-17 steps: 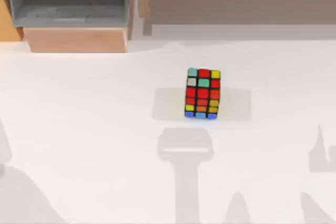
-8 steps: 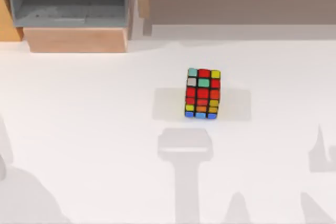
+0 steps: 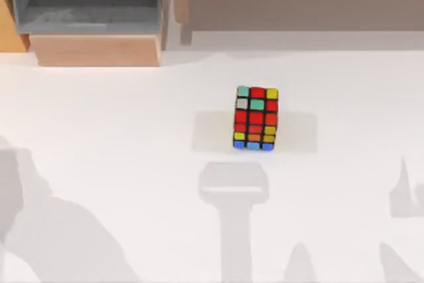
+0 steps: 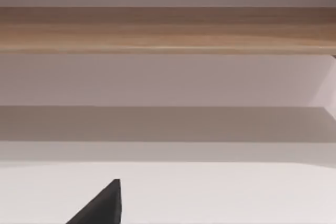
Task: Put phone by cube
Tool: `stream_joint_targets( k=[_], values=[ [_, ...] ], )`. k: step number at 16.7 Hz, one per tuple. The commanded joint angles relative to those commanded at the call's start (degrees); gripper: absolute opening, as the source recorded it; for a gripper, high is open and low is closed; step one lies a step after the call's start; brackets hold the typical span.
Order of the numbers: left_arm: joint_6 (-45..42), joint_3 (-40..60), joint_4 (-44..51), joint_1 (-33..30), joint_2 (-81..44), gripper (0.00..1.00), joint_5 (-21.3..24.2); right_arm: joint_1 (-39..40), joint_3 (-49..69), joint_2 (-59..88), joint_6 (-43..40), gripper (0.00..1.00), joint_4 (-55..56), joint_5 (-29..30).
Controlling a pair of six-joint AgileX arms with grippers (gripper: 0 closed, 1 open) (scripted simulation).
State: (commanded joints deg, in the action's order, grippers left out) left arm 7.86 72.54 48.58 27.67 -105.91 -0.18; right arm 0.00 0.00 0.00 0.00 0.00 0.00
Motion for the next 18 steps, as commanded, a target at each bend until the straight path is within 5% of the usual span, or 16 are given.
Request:
stream_joint_targets(
  k=[18],
  values=[
    [12.6, 32.0, 17.5, -39.6, -17.0, 0.00, 0.0, 0.0, 0.0, 0.0, 0.0, 1.00, 0.0, 0.0]
  ],
)
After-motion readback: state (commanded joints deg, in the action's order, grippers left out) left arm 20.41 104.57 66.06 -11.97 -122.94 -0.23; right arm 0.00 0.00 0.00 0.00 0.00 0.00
